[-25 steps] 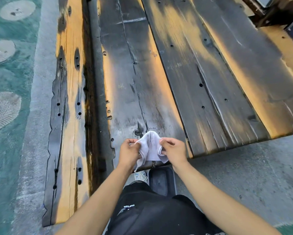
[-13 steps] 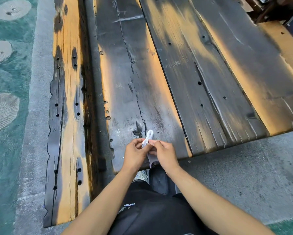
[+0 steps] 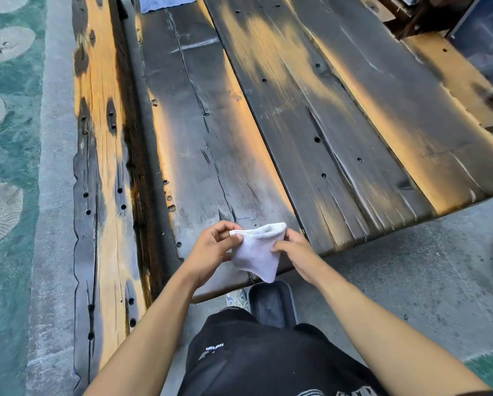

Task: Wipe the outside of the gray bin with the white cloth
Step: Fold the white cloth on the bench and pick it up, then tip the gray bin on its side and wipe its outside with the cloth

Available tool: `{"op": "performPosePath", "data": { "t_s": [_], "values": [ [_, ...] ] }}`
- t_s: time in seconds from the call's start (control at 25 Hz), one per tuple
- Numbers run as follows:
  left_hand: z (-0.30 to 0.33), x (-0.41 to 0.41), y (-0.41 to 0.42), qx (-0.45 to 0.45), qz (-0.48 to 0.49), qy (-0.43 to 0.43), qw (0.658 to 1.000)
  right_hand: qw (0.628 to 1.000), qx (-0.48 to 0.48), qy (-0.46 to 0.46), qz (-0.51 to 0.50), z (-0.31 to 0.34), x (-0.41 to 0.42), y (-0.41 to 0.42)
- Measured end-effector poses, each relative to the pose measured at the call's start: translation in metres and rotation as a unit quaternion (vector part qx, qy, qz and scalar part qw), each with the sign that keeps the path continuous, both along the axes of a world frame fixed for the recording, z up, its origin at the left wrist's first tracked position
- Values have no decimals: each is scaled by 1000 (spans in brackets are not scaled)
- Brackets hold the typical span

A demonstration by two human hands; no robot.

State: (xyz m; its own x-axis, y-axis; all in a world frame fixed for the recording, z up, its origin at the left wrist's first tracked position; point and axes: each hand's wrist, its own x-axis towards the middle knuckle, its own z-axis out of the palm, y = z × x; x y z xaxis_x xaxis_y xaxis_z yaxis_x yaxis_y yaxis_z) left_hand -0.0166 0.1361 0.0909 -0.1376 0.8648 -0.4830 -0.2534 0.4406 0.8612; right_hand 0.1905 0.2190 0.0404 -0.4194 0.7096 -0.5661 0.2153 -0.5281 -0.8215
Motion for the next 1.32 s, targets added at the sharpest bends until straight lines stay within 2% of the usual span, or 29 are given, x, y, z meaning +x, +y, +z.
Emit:
{"op": "performPosePath", "data": {
  "t_s": [0.12,0.24,0.32,0.48,0.56,0.64,0.72,0.84,0.92,1.0,1.24,1.32],
  "values": [
    [-5,-12,-1,-20,29,32,999,999,28,27,8,2,7,2],
    [-14,-18,-4,-37,0,116,993,997,65,42,30,8,7,3],
    [-21,-16,-6,-36,19,122,992,995,79,53,40,15,6,3],
    [-28,-7,-5,-31,97,-10,995,997,56,57,7,17,2,3],
    [-31,-5,-1,-58,75,-58,994,993,-50,105,-36,16,-2,2],
    [-36,-2,1,-81,50,-149,984,970,-166,166,-64,18,-2,2],
    [-42,2,0,-91,49,-242,965,954,-209,205,-67,20,1,0],
    [-53,8,1,-102,47,-310,944,936,-252,239,-58,19,8,-2],
    [-56,15,5,-112,40,-301,946,930,-285,225,-57,16,15,-6],
    [-56,23,12,-128,18,-253,959,927,-306,204,-67,10,22,-10],
    [-56,49,36,-154,-28,-105,982,924,-301,184,-145,-5,36,-22],
    [-60,59,42,-157,-43,-81,983,918,-310,187,-160,-9,43,-29]
  ]
}}
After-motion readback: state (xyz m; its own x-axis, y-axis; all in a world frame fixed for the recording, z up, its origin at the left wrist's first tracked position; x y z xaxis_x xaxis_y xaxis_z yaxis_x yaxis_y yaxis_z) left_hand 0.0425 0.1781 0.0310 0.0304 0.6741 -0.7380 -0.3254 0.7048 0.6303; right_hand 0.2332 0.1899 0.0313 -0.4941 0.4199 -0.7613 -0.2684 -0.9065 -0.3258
